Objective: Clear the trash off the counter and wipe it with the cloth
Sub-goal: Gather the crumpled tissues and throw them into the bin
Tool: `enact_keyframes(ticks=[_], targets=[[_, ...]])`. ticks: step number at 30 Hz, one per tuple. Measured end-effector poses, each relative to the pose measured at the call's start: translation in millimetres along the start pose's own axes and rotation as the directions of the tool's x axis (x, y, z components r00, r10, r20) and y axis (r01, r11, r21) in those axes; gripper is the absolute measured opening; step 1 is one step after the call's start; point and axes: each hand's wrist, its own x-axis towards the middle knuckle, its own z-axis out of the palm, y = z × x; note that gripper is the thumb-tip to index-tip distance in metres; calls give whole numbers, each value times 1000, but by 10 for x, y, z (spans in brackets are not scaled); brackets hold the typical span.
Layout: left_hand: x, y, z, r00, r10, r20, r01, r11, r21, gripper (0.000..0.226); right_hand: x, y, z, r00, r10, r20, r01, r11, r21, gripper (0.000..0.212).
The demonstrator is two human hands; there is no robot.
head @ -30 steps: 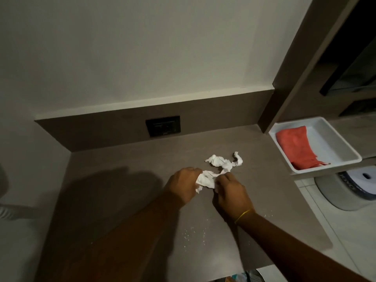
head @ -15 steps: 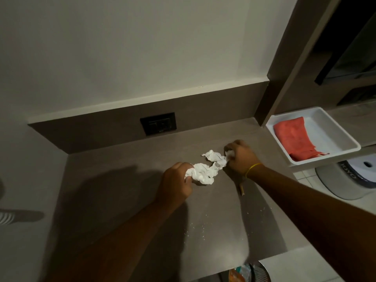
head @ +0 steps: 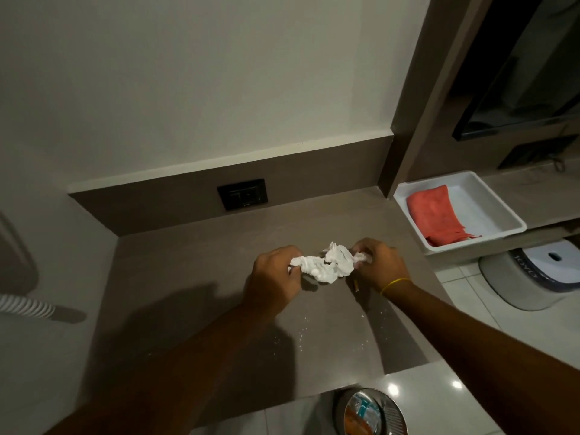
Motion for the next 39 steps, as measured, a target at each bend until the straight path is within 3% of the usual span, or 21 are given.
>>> enact_keyframes(ticks=[3,8,11,13,15,19,22,25,29,33,37,39], targets=[[-82,327,11,985,-130,112,141,985,-96,26,-273,52,-269,999,-8,48,-3,973,232,31],[-462,882,142,949,-229,215,283,921,-266,56,-1013,97,-676,986,-56,159,-23,890,455,20],[-879,1131,297,880,-263,396,430,794,-429,80,-1582,237,-763,962,-57,268,-112,812,573,19],[-1215,1236,450,831,-234,505,479,762,-436,96,-1949,403,-752,940,-37,339,-182,787,590,18],[-1522,1327,610,774,-261,577,544,741,-394,89,-2262,622,-689,925,-8,379,-227,788,572,19],[-2042,1435,952,653,-344,675,632,738,-235,35,-2746,1087,-474,909,170,380,-350,805,479,24],[-2358,1406,1301,601,-494,628,556,823,115,28,-2999,1526,-256,889,322,324,-437,807,397,17],[-2640,1176,1858,573,-569,590,562,797,223,18,-3088,2089,153,880,386,278,-454,854,254,6],[-3019,564,2887,568,-647,509,627,740,242,19,-2948,2922,1101,867,394,305,-409,912,-16,22],[-3316,-174,4013,625,-642,443,587,761,275,29,-2625,3676,2177,872,339,353,-324,940,-103,43],[-3540,-861,4879,614,-582,532,452,813,368,43,-2306,4297,3020,863,216,458,-75,949,-306,68],[-3628,-1076,5169,554,-518,652,234,848,475,55,-2230,4491,3299,836,206,508,1,926,-377,78]])
